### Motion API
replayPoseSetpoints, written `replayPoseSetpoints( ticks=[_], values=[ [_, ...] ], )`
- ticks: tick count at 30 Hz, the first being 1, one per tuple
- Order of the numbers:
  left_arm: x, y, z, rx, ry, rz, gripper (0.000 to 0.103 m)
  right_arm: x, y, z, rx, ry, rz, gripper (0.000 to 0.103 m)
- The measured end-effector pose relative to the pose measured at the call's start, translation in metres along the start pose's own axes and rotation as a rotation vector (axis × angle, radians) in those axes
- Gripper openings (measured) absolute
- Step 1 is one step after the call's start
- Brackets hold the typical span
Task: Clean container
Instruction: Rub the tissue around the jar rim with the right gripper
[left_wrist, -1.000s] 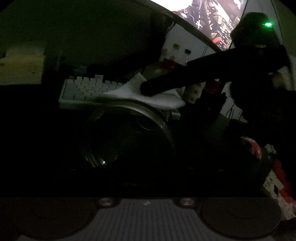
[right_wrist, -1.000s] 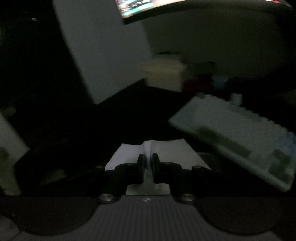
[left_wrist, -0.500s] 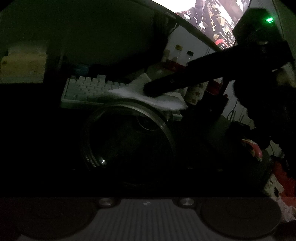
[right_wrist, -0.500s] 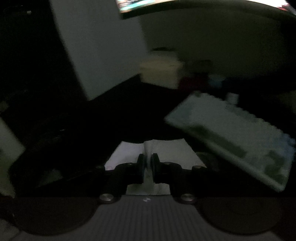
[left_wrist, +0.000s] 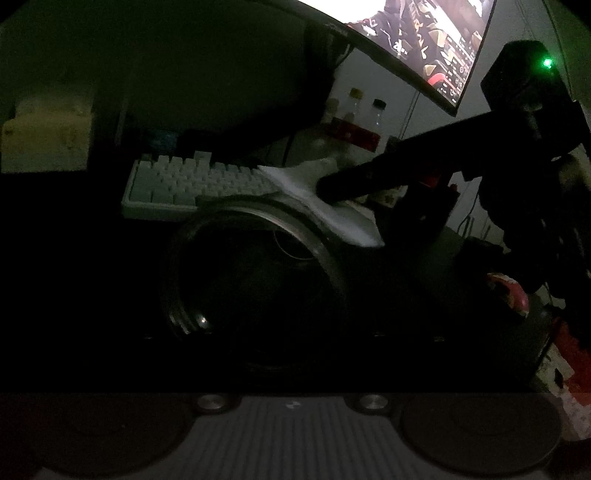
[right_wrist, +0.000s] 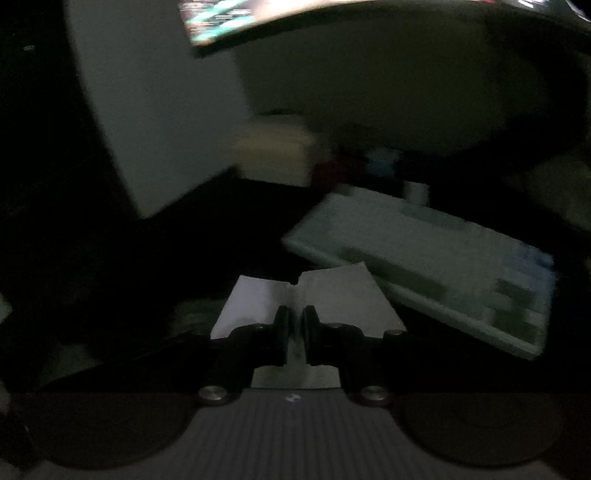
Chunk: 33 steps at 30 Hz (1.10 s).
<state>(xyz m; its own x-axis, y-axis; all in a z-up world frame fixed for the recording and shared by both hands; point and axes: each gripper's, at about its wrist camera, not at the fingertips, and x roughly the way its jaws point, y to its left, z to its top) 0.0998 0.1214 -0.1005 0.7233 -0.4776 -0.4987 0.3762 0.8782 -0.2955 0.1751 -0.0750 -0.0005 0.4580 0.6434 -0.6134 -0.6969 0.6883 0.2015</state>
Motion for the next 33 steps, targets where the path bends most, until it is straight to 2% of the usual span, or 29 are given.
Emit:
replayPoseSetpoints(
  ticks=[3,4,6,7,11,14,17,21,24,25,27,31,32,33],
  values=[
    [-0.001,0.000,0.000,0.002,-0.003,0.004,0.047,-0.001,0.021,-0.007,-0.069,-0.031,0.065,0.013],
    [-0.001,0.001,0.000,0.003,-0.004,0.004,0.047,-0.002,0.023,-0.009,-0.090,-0.044,0.061,0.013],
    [-0.002,0.000,-0.001,0.002,-0.006,0.006,0.047,-0.001,0.015,-0.011,-0.064,-0.053,0.081,0.009],
    [-0.002,-0.002,-0.001,0.001,-0.008,0.010,0.047,-0.001,0.008,-0.011,-0.037,-0.053,0.074,0.009],
    [-0.003,-0.009,-0.004,-0.004,-0.014,0.024,0.047,0.004,-0.020,-0.006,0.032,-0.064,-0.069,0.012],
    [-0.003,-0.011,-0.004,0.010,-0.017,0.033,0.047,0.008,-0.026,-0.002,0.089,-0.064,-0.081,0.012],
    [-0.002,-0.013,-0.005,0.018,-0.019,0.049,0.047,0.011,-0.015,0.001,0.087,-0.063,-0.008,0.012],
    [-0.002,-0.012,-0.004,0.007,-0.020,0.051,0.045,0.014,0.015,-0.001,-0.012,-0.066,0.118,0.013],
    [-0.004,-0.011,-0.005,0.007,-0.020,0.047,0.045,0.016,0.019,-0.001,-0.031,-0.074,0.154,0.012],
    [-0.003,-0.020,-0.006,-0.003,-0.024,0.063,0.045,0.019,0.014,0.000,-0.011,-0.075,0.148,0.008],
    [-0.002,-0.030,-0.007,-0.015,-0.031,0.083,0.045,0.022,0.006,0.003,0.010,-0.082,0.104,0.007],
    [-0.002,-0.031,-0.007,-0.018,-0.033,0.087,0.045,0.032,-0.005,0.007,0.023,-0.092,-0.053,0.008],
    [-0.001,-0.031,-0.007,-0.016,-0.033,0.086,0.037,0.033,-0.008,0.006,0.025,-0.093,-0.074,0.008],
    [-0.001,-0.030,-0.007,-0.015,-0.036,0.079,0.025,0.032,-0.011,0.006,0.029,-0.095,-0.087,0.008]
  ],
)
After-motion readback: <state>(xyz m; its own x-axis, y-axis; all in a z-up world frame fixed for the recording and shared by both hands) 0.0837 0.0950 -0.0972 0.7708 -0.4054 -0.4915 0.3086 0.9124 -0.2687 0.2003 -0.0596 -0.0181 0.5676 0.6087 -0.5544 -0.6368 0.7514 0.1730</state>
